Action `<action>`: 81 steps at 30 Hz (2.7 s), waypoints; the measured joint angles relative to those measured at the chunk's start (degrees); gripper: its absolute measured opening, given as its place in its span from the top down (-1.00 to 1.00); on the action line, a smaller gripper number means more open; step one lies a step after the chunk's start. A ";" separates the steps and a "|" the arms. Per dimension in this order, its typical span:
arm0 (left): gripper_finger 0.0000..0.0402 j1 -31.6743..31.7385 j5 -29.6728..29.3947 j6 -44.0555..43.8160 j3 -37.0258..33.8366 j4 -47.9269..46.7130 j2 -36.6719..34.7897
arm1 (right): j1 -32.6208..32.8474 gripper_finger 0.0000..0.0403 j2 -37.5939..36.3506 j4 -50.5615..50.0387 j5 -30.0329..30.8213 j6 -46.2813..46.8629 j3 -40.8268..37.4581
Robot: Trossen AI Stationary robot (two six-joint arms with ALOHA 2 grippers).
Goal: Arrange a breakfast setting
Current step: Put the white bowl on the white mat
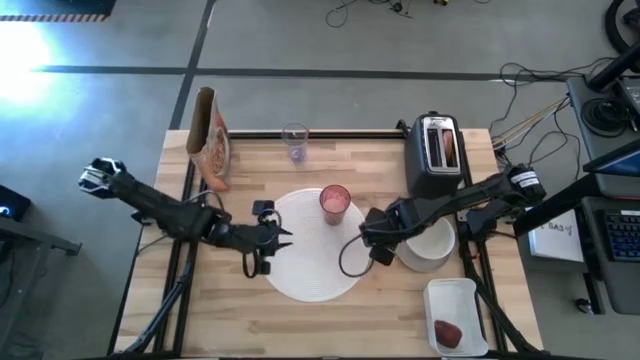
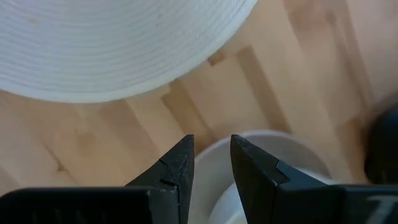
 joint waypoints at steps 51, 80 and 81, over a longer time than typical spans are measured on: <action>0.55 -6.54 2.64 -7.11 14.52 5.21 16.17 | 5.28 0.60 -0.24 -10.60 -6.22 23.71 -10.78; 0.55 -7.32 2.59 -12.36 14.50 -4.54 6.93 | 5.59 0.95 -0.24 -9.53 -11.32 11.78 1.78; 0.55 -7.37 2.60 -12.53 14.50 -5.00 6.48 | 5.76 0.95 -0.24 -8.52 -10.82 10.47 2.90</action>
